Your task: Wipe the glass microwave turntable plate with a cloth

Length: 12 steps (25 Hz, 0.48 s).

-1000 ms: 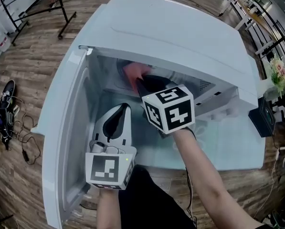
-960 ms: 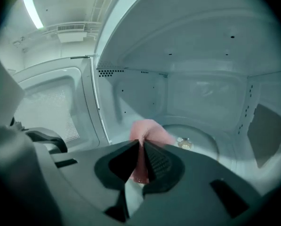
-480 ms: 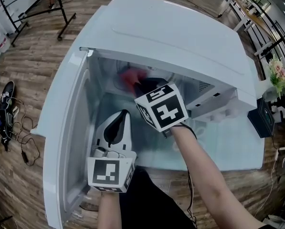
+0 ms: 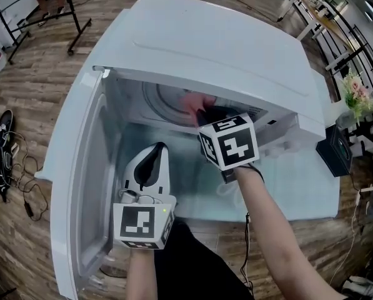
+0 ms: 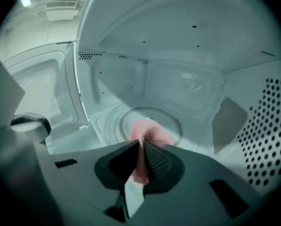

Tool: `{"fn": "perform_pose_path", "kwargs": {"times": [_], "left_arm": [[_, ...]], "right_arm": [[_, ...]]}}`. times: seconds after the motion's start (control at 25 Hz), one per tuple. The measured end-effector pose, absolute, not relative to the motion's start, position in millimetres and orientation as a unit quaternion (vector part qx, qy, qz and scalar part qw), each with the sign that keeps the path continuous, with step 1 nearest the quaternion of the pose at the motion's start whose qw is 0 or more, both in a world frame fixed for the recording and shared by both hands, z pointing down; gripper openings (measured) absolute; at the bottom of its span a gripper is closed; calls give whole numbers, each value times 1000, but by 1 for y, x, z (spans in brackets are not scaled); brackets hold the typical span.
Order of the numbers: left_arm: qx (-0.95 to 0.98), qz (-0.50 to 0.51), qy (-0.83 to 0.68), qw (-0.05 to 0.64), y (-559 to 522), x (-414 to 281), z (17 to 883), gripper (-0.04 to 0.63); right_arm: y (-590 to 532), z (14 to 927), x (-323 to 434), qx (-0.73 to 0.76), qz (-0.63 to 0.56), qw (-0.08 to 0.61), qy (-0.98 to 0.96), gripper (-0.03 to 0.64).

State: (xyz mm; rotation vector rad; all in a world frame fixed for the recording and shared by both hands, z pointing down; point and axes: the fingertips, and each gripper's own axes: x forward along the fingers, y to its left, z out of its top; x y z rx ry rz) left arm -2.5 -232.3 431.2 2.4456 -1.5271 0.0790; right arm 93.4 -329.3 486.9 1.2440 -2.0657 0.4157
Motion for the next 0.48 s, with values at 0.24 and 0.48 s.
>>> {"fn": "perform_pose_path", "kwargs": {"times": [0.24,0.48], "left_arm": [[844,25,-522,123,-233,3,423,3],[843,19,-523,125,-227,1,420,3]], "right_arm": [[-327,488,106,511,187,330,-771,12],[-338,463,70,487,162,288,-808,12]]}}
